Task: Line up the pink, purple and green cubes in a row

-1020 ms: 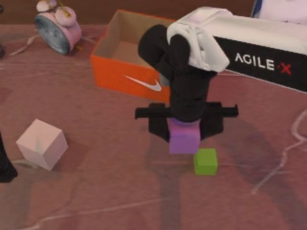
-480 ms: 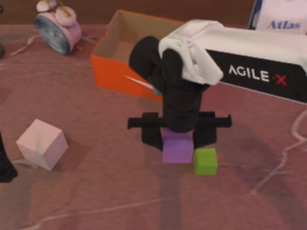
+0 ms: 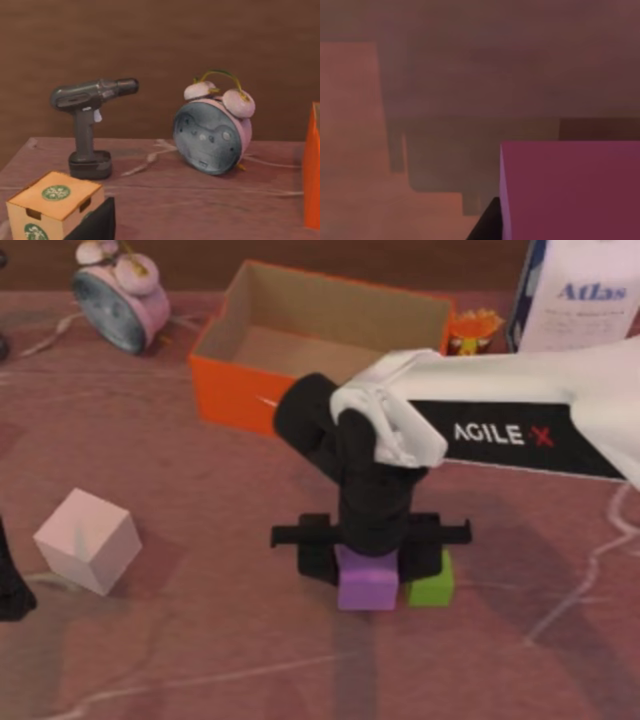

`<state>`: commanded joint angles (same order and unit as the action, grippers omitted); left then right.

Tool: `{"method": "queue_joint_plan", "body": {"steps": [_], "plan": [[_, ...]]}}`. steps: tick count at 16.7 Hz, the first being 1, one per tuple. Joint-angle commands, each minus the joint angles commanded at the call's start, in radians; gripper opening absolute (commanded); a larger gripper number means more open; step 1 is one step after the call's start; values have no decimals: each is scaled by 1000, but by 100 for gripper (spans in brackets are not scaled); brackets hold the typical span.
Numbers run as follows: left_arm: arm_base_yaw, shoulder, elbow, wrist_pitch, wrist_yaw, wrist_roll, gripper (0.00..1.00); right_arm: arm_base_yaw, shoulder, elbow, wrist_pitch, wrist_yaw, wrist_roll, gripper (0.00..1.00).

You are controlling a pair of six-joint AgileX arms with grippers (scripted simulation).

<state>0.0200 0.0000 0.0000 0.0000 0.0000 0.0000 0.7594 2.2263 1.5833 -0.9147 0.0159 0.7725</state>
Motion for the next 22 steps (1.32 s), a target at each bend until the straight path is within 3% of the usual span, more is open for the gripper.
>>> {"method": "queue_joint_plan", "body": {"steps": [2,15,22], "plan": [[0,0,0,0,0,0,100,0,0,0,0,0,0,0],[0,0,0,0,0,0,100,0,0,0,0,0,0,98],[0,0,0,0,0,0,100,0,0,0,0,0,0,100]]}}
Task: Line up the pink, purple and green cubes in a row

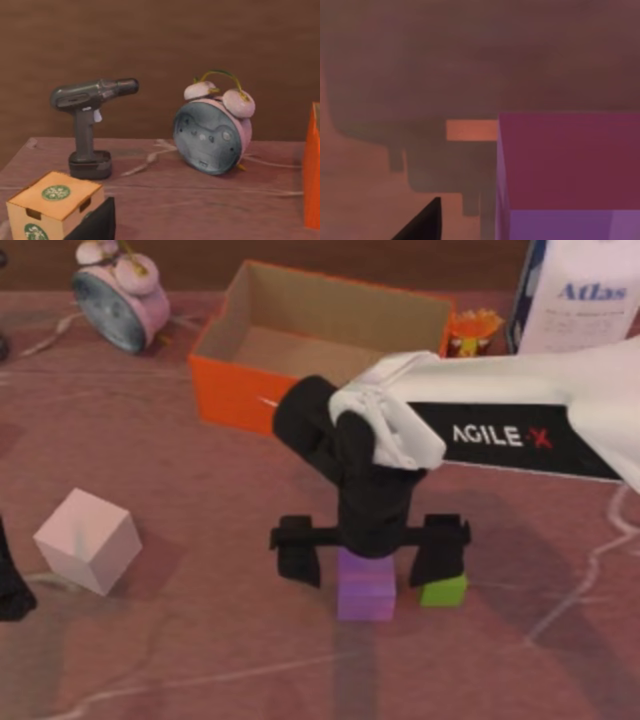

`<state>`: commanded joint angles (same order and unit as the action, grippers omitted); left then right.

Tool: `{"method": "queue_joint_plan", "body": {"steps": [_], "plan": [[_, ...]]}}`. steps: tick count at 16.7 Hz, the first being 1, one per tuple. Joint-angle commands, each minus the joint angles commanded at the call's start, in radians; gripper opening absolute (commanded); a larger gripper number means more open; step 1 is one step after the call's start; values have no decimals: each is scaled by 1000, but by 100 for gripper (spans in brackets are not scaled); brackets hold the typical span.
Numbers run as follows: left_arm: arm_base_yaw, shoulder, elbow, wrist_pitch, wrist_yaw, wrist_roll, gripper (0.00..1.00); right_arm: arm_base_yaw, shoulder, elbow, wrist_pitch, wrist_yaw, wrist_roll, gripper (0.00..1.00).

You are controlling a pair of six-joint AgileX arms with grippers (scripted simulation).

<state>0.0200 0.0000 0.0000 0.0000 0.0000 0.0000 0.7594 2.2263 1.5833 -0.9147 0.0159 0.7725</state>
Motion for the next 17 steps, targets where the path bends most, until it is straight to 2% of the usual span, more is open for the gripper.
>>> {"method": "queue_joint_plan", "body": {"steps": [4,11,17], "plan": [[0,0,0,0,0,0,100,1,-5,15,-17,0,-1,100],[0,0,0,0,0,0,100,9,-79,150,-231,-1,0,100],[-1,7,7,-5,1,2,100,0,-89,145,-230,3,-6,100]]}}
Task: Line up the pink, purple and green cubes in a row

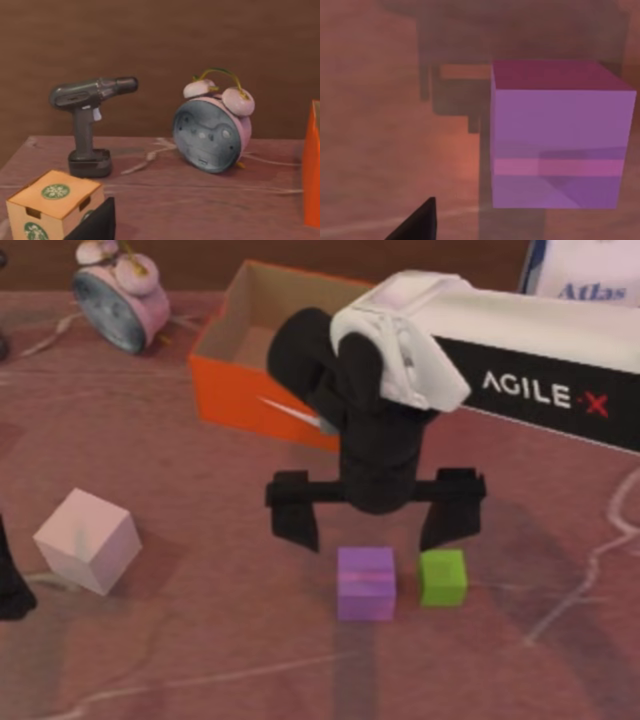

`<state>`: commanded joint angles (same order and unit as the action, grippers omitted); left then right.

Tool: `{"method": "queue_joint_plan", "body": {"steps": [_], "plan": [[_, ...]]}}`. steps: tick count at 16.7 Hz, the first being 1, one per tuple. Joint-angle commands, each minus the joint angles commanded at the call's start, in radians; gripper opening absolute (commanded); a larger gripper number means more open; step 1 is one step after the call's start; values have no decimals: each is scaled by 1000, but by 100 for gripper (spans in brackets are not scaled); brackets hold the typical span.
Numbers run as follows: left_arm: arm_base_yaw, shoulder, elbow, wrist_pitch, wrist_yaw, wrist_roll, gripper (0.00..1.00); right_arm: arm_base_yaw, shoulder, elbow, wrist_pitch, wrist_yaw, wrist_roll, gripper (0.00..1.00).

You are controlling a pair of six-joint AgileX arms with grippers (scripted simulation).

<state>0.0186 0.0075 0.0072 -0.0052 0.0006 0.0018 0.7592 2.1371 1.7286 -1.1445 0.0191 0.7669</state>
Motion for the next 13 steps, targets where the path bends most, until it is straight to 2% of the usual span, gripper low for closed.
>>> {"method": "queue_joint_plan", "body": {"steps": [6,10,13], "plan": [[-22,216,189,-137,4,47,100,-100,-278,-201,132,76,-127,100],[-42,519,403,-302,2,102,100,-228,-653,-471,293,130,-266,100],[-59,801,580,-447,1,150,100,-341,-983,-727,438,153,-383,100]]}}
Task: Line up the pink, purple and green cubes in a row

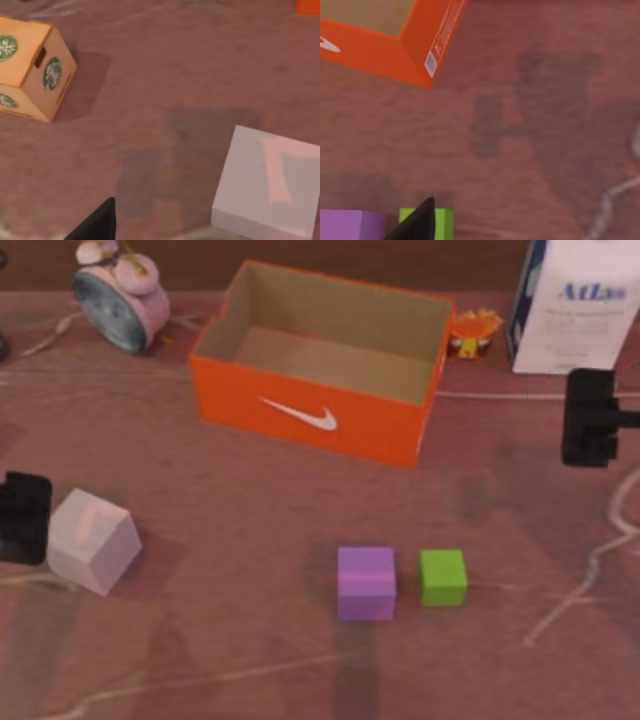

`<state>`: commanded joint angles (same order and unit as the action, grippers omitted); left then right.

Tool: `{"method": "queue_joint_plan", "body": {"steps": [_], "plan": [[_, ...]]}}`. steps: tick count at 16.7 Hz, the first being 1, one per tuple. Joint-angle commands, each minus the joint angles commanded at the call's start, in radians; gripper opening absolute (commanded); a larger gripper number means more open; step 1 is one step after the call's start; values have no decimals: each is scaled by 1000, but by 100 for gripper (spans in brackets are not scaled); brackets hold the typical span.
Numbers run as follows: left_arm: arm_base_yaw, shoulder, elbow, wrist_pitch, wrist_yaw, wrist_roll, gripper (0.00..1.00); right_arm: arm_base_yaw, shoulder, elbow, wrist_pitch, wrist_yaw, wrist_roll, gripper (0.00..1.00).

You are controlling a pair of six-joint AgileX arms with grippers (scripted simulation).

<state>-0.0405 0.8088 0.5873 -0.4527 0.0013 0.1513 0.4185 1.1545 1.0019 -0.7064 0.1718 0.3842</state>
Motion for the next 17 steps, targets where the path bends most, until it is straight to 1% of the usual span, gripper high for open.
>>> {"method": "queue_joint_plan", "body": {"steps": [3,6,8,12,15,17], "plan": [[-19,290,177,-149,-1,48,100,-114,-327,-268,153,1,-113,100],[-38,543,344,-286,0,93,100,-213,-609,-514,301,-20,-210,100],[-49,681,445,-365,0,120,100,-269,-758,-654,398,-45,-263,100],[-68,912,619,-490,0,164,100,-355,-990,-870,573,-109,-342,100],[-77,1026,707,-549,-1,185,100,-393,-1110,-966,666,-152,-373,100],[-80,1063,739,-569,-1,192,100,-406,-1149,-997,699,-168,-382,100]]}}
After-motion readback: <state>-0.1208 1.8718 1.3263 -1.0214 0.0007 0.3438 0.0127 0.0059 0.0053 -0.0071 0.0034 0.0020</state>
